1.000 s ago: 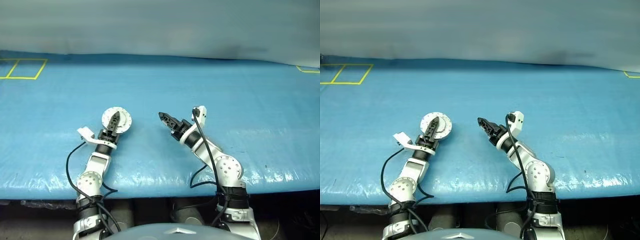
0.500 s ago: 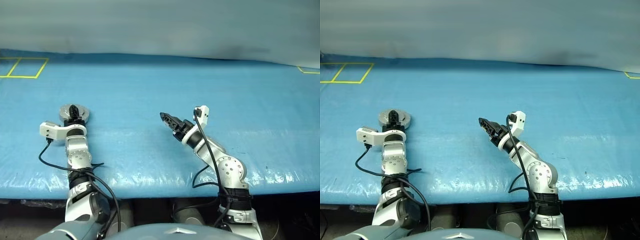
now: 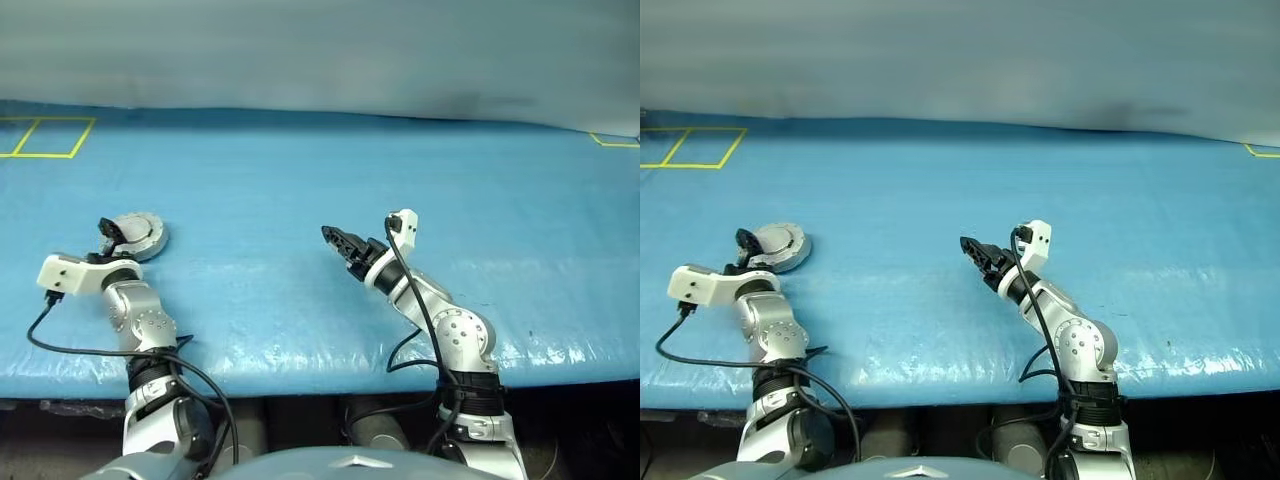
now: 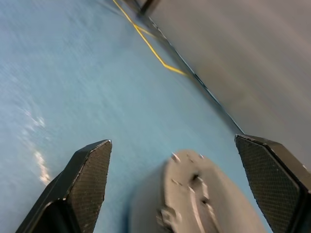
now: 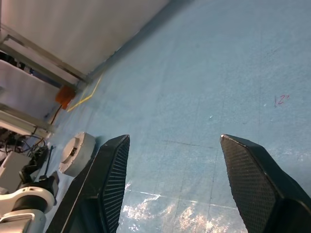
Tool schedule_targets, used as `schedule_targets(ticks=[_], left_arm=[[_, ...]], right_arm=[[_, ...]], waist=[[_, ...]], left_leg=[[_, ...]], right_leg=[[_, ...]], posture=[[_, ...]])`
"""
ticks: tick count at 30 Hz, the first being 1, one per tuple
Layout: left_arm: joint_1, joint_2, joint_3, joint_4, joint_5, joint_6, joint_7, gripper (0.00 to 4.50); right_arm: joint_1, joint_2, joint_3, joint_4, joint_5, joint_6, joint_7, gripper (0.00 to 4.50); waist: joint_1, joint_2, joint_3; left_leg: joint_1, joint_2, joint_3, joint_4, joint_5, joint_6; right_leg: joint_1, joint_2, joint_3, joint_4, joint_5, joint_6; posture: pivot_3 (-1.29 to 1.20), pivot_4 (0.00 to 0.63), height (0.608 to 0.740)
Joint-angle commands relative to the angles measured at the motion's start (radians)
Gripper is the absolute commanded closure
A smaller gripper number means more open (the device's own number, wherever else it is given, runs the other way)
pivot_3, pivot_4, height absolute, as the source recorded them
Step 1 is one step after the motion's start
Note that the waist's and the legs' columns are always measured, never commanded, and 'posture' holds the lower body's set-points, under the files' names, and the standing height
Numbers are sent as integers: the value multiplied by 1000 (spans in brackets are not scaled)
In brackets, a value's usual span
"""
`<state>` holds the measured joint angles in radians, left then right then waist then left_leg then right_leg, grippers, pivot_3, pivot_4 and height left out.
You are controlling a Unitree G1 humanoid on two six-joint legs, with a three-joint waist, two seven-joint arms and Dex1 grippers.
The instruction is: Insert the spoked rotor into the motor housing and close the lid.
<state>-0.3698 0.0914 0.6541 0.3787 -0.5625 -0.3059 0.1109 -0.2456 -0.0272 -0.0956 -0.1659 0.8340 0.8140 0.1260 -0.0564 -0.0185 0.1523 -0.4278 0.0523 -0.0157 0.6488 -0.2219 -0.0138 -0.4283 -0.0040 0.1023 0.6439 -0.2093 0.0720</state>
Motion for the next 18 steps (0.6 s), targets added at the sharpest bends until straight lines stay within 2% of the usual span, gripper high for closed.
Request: schedule_targets(ticks=[1, 5, 10, 13, 18], left_arm=[[12, 22, -51, -81, 115, -75, 12, 31], [36, 46, -222, -188, 189, -80, -165, 31], [94, 136, -530, -277, 233, 73, -513, 31], [114, 198, -678, -273, 295, 173, -641, 31], [137, 254, -794, -279, 344, 269, -764, 31]], right_arm=[[-5, -16, 26, -44, -58, -64, 37, 1305], [27, -104, 144, -25, -343, -341, 104, 1305], [46, -190, 160, 39, -502, -539, 171, 1305], [55, -256, 156, 69, -536, -554, 231, 1305], [82, -321, 154, 81, -554, -547, 308, 1305]], waist=[[5, 0, 0], [16, -1, -1], [17, 0, -2], [8, 1, -2], [-9, 1, -1]], left_leg=[[0, 0, 0, 0, 0, 0], [0, -1, 1, 1, 0, 0], [1, -1, 2, 0, 1, -1], [2, -1, 3, 0, 1, -1], [3, 1, 3, -1, 1, -1]], right_leg=[[0, 0, 0, 0, 0, 0], [0, -1, 0, -1, -1, 2], [1, -2, 0, -1, -1, 0], [1, -1, 2, 0, -2, 0], [0, 1, 2, 1, -3, 0]], posture=[[0, 150, 740], [0, 150, 740], [0, 150, 740], [0, 150, 740], [0, 150, 740]])
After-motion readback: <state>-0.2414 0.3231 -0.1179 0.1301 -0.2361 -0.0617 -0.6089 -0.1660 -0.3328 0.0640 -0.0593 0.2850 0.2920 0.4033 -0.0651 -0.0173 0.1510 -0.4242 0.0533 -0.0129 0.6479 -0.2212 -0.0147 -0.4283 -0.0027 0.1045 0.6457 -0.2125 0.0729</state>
